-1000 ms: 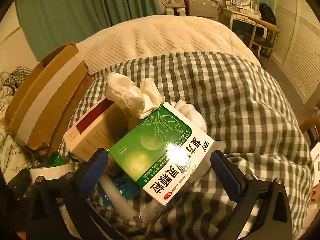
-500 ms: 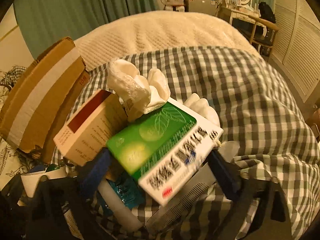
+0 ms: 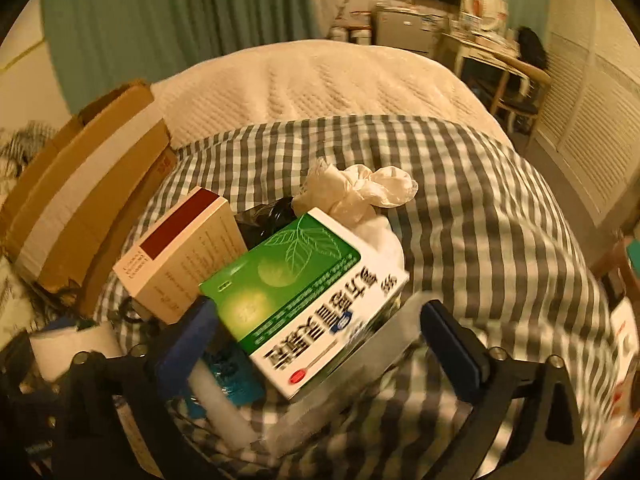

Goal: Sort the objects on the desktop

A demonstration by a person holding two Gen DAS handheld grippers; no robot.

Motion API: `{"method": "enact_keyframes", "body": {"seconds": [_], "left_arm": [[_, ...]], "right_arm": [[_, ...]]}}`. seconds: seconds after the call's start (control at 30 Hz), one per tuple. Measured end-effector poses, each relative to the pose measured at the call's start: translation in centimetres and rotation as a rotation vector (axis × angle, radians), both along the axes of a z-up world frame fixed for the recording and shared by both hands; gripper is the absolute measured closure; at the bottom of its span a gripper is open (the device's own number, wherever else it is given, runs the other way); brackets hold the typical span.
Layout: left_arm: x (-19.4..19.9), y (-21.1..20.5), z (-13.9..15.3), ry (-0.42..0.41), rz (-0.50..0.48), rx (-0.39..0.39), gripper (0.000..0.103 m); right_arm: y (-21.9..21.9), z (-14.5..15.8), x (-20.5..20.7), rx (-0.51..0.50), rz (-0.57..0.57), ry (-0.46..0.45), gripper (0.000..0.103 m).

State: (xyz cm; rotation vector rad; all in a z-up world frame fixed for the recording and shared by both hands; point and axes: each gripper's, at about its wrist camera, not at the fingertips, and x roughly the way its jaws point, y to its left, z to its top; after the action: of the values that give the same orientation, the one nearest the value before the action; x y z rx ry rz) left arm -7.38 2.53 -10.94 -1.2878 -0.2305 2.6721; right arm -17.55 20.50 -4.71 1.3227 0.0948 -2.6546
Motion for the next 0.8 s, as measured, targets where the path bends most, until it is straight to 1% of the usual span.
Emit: {"method": "enact_keyframes", "body": {"seconds": [0.1,0.17,0.33,0.43,0.57,0.7,0.8], "left_arm": [[-0.5,-0.3,-0.4,-0.016,0.004,0.013,0.019],[-0.8,-0.4,-0.7,-0.026,0.005,0.019,0.019],[-1.1,-0.5,-1.1,-0.042,0.009,0.024,0.019],[-1.2,-0.6,-1.2,-0.045,0.011,0.028,0.019],[-1.1,-0.7,-1.1,-0.042,0.012,0.028,0.019],[-1.0,-0.8,-1.1,-0.039,0.013,0.029,0.019],[-1.0,-0.9,-1.2,-0.042,0.016,0.033,0.019]], "right_arm": [[-0.6,0.0,-1.3,0.046,0.117,-0.02,0.0],[-1.1,-0.1,-2.4,0.059,0.195,-0.039,0.0],[-1.6,-1.5,-4.3,-0.011,0.301,-0.128,0.0],[-2.5,-1.8,-3.5,-0.019,0.35,-0.123,0.0],[-3.6,-1.6,-1.1,0.065,0.399,-0.061,0.0],[-4.2,-1.4,0.1,0.125,0.429,-0.042,0.0],[-4.1,-1.1,0.9,0.151,0.434,-0.038,0.0]]}}
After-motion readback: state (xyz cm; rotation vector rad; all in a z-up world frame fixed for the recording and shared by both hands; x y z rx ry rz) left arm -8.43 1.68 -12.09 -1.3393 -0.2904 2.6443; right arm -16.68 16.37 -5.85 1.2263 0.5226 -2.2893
